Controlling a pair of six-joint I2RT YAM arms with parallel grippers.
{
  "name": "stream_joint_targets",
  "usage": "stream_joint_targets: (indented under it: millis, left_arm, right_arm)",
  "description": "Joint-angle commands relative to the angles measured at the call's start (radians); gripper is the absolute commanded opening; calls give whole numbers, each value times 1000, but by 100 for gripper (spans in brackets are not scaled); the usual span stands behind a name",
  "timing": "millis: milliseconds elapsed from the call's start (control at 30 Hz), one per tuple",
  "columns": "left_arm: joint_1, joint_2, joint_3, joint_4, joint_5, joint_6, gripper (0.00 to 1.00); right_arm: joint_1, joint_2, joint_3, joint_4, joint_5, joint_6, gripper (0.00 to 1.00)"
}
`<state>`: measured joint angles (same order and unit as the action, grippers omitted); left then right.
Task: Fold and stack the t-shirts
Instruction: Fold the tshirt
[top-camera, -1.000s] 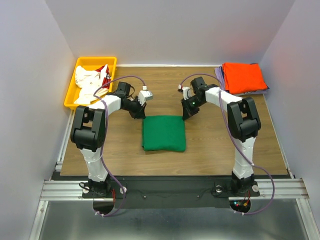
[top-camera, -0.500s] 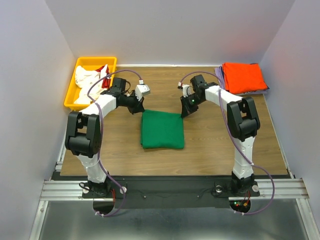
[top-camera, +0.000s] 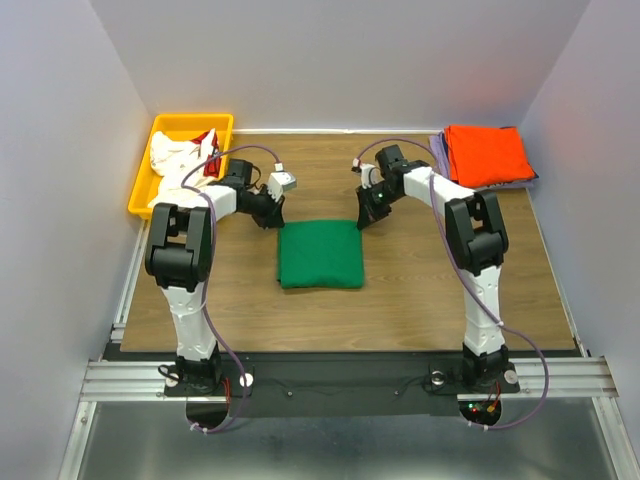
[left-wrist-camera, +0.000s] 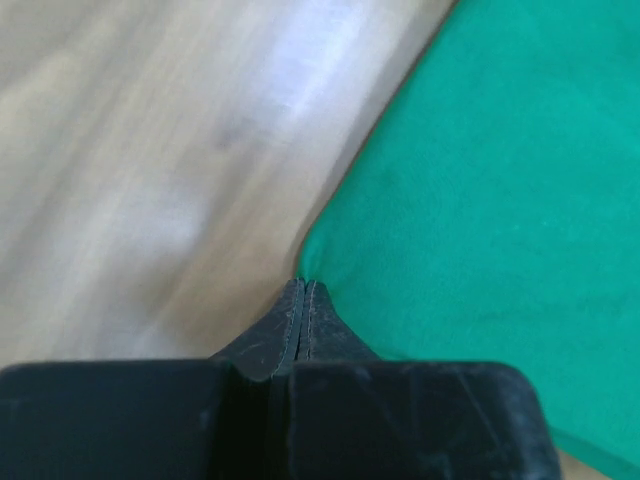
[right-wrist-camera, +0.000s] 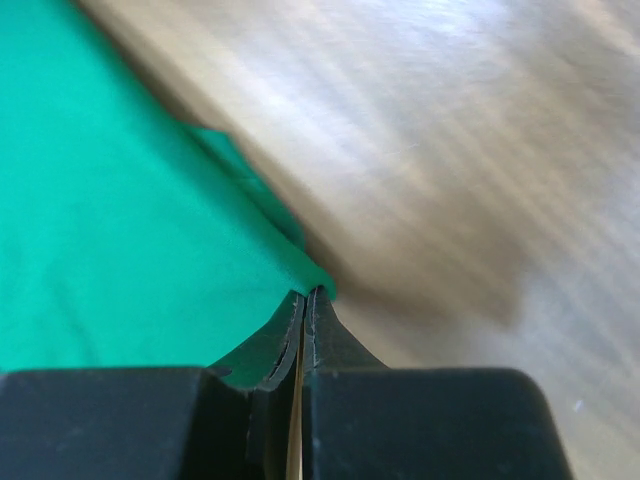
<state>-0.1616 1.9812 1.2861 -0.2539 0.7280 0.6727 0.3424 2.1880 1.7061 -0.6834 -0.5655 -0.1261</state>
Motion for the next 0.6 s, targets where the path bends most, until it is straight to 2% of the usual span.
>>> stream_joint_targets:
  millis: [0, 200, 267, 300, 333, 367, 433, 467, 567]
  left_arm:
    - [4, 25, 48, 34, -70, -56, 0]
    - [4, 48, 110, 51, -101, -113, 2]
    - [8, 36, 114, 59, -91, -125, 11]
    - [11, 3, 111, 65, -90, -136, 22]
    - [16, -22, 104, 74, -85, -146, 26]
    - [33, -78, 90, 94, -69, -156, 34]
    - [54, -142, 81, 105, -36, -197, 46]
    - [74, -203, 72, 107, 5, -226, 60]
    - [77, -292, 41, 143, 74, -293, 72]
  right_arm:
    - [4, 67, 75, 10, 99, 17, 1]
    - [3, 113, 156, 15, 197, 34, 1]
    - [3, 113, 200, 13, 214, 40, 1]
    - [3, 102, 213, 13, 216, 51, 3]
    - [3, 92, 220, 12, 216, 60, 9]
    - [1, 69, 217, 12, 195, 72, 30]
    - [3, -9, 202, 12, 164, 95, 52]
    - [3, -36, 184, 13, 121, 121, 58]
    - [3, -130, 144, 39, 32, 158, 60]
